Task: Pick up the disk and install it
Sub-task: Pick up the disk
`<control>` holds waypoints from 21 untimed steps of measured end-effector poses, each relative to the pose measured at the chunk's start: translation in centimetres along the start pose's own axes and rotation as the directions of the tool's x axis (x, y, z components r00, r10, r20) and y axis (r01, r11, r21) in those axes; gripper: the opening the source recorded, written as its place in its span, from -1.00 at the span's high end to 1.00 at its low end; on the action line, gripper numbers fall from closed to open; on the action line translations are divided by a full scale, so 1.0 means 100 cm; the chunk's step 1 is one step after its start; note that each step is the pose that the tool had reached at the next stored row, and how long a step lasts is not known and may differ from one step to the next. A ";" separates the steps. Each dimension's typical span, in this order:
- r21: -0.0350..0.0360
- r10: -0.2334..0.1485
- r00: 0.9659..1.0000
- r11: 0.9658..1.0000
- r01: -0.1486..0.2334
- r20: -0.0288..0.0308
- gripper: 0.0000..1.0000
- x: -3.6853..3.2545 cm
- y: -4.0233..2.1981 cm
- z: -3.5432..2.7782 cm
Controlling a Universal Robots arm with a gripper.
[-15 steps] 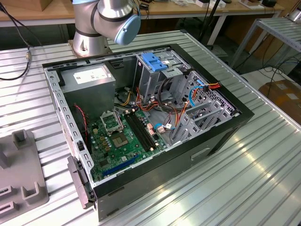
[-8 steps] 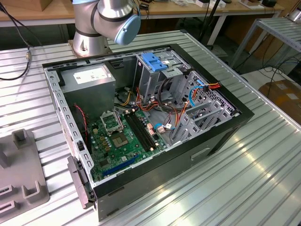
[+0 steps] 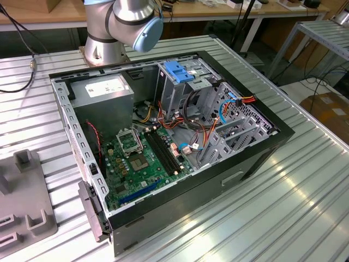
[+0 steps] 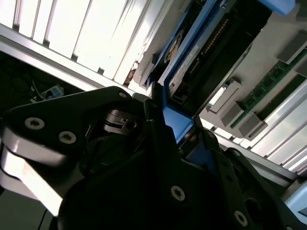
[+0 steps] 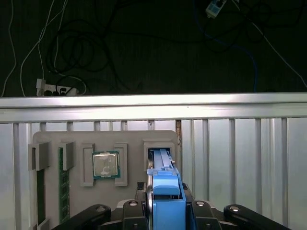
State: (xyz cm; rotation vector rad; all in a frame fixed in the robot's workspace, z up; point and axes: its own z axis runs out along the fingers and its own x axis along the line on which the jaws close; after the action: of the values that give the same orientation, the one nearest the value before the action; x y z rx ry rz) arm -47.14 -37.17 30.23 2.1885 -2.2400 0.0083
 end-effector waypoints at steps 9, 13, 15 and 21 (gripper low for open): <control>0.000 0.000 1.000 1.000 0.000 0.000 0.26 0.0002 0.0001 -0.0163; 0.000 0.000 1.000 1.000 0.000 0.000 0.26 0.0003 0.0001 -0.0255; 0.000 0.000 1.000 1.000 0.000 0.000 0.26 0.0004 0.0001 -0.0338; -0.001 0.000 1.000 1.000 0.000 0.000 0.26 0.0006 0.0002 -0.0567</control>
State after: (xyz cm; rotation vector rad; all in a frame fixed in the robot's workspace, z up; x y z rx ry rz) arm -47.14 -37.17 35.90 2.1882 -2.2397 0.0071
